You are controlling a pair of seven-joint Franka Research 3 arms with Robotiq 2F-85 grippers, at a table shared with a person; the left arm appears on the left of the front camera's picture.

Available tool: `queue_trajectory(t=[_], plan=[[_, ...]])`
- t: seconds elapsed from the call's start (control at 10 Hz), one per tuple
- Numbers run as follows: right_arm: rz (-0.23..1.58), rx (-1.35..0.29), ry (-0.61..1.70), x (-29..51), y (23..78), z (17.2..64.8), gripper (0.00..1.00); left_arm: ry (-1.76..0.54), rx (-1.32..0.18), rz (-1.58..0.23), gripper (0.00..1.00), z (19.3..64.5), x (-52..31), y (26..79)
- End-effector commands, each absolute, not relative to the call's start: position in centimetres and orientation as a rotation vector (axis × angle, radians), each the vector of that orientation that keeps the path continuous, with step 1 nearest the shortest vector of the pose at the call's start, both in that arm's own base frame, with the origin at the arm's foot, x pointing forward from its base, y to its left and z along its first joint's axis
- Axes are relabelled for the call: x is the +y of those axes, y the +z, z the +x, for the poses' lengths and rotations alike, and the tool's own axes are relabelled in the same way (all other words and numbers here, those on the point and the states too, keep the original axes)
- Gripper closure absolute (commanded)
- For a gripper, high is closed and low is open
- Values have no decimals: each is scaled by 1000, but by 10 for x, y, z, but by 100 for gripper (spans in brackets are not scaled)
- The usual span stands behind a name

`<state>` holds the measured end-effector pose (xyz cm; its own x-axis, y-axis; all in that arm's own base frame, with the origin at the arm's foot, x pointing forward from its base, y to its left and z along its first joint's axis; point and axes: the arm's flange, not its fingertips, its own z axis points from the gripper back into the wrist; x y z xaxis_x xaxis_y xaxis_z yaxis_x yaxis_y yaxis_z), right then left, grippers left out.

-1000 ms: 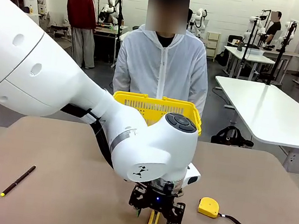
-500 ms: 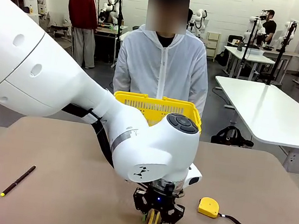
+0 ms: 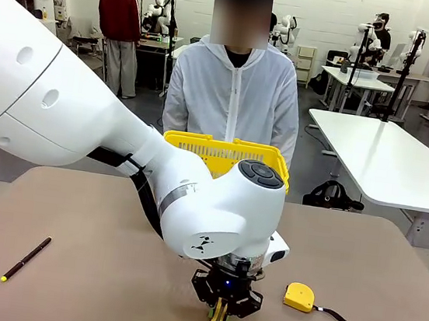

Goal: Place the items the person wants into the basket.
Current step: Pick up the item the person points to and place it in the Market Basket.

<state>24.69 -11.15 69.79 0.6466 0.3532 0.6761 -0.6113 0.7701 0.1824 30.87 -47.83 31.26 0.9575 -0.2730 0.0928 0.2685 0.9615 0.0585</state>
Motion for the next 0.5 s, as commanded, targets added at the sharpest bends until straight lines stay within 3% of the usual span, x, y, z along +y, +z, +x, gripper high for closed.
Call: queue_trajectory(t=[0.0,0.4], plan=[[434,-670,579,-111,697,248,0,-255,-130,17,100,308,-468,333],[434,-670,579,-111,697,248,0,-417,-121,10,100,325,-442,492]])
